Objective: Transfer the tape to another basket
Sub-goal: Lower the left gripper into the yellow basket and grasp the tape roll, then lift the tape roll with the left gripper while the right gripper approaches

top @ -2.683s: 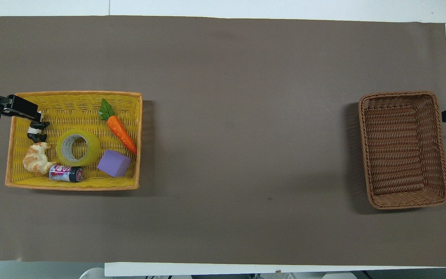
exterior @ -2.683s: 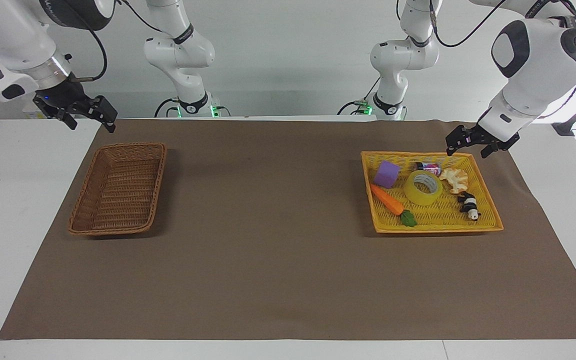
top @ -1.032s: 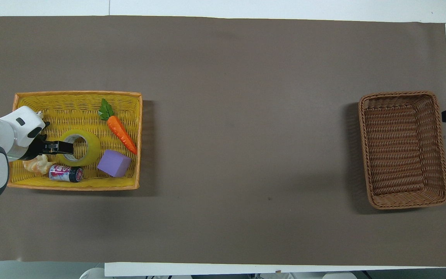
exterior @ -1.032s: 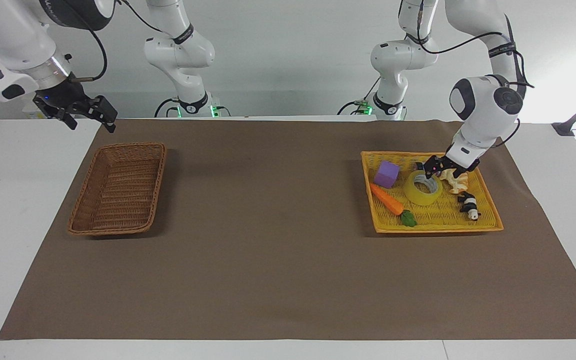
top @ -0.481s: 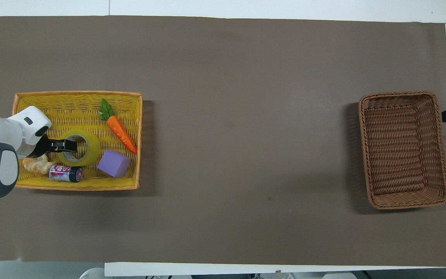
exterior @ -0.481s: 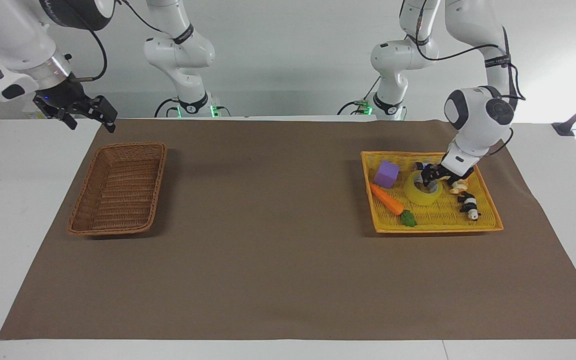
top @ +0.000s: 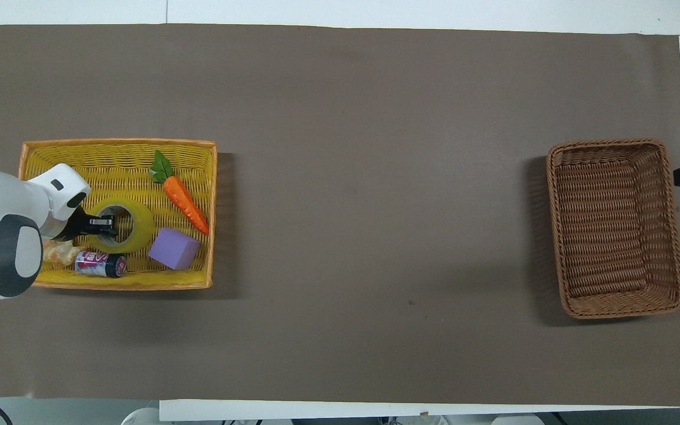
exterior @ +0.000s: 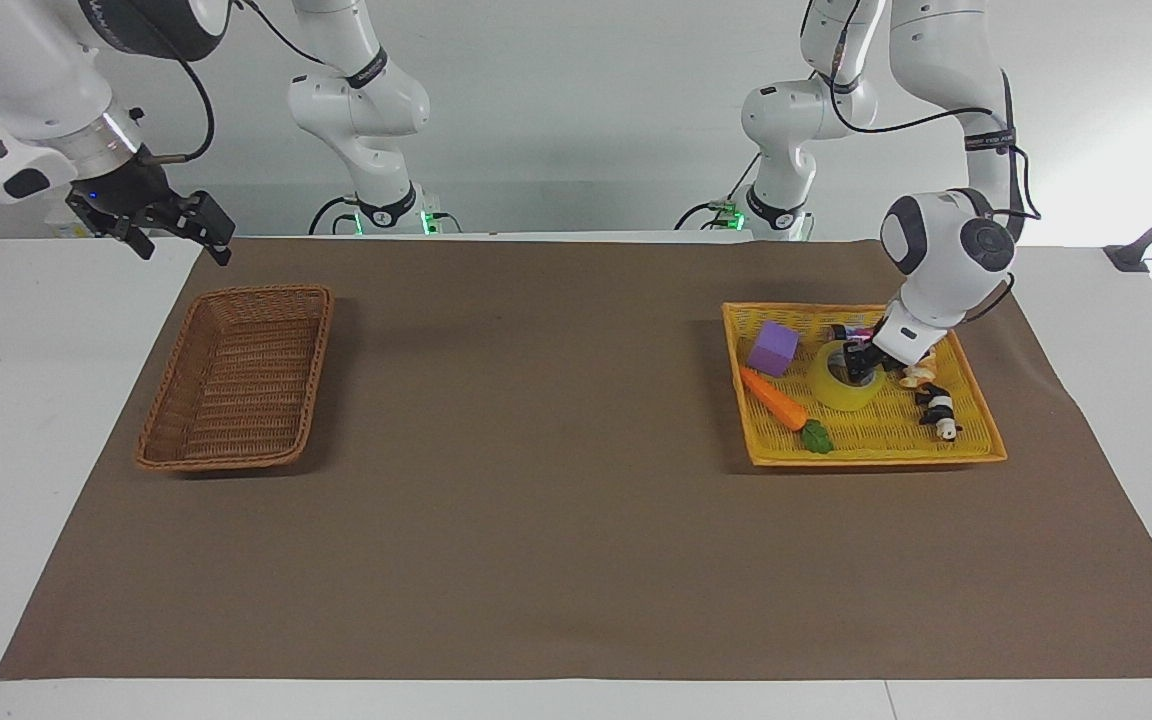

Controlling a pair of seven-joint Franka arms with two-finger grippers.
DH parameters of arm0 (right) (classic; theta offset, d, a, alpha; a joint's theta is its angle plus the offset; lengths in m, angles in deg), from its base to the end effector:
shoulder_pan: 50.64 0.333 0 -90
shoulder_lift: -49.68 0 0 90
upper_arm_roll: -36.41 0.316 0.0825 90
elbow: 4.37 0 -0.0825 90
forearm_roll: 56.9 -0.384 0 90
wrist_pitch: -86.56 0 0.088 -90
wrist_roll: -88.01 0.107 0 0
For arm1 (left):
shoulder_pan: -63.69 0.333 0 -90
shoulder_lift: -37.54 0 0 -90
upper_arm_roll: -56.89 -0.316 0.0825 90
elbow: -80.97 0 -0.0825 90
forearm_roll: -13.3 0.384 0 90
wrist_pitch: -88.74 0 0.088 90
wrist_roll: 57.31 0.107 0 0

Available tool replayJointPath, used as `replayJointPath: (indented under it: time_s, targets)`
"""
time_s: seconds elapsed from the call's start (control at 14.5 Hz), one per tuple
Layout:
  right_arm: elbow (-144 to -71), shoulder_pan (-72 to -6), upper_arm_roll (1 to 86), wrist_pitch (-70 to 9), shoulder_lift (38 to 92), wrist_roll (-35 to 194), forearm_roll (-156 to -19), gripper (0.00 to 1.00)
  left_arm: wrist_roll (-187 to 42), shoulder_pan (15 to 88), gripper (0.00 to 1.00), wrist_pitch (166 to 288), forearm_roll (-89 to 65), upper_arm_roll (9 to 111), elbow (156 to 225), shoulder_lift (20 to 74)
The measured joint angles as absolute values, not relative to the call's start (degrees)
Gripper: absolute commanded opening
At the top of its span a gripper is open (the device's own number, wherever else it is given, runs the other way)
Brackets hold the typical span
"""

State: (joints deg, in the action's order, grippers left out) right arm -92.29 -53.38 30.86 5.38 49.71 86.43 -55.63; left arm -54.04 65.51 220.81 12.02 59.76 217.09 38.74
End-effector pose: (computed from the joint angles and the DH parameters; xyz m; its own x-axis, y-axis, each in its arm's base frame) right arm 0.5322 -0.0802 0.6285 0.9858 -0.1192 -0.1184 -0.1178 -0.9929 0.0189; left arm 0.4878 -0.0094 0.3062 0.9941 -0.0604 -0.0905 -0.0587 -0.9980 0.0214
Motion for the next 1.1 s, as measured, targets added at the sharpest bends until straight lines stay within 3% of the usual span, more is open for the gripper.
replayJointPath:
  time_s: [0.28,0.41,0.69,1.1]
  targets:
    - [-92.3,-53.4,30.9,5.4,49.7,86.4,-55.6,0.99,-54.2,65.5,0.25,221.8,12.0,59.7,217.1,39.1]
    - [-92.3,-53.4,30.9,5.4,49.7,86.4,-55.6,0.99,-54.2,65.5,0.0,221.8,12.0,59.7,217.1,39.2]
    - [-92.3,-53.4,30.9,5.4,49.7,86.4,-55.6,0.99,-54.4,65.5,0.0,219.3,12.0,59.7,215.4,39.2]
    - [-92.3,-53.4,30.9,5.4,49.7,86.4,-55.6,0.99,-60.4,61.9,0.0,201.1,4.6,60.4,196.7,39.2]
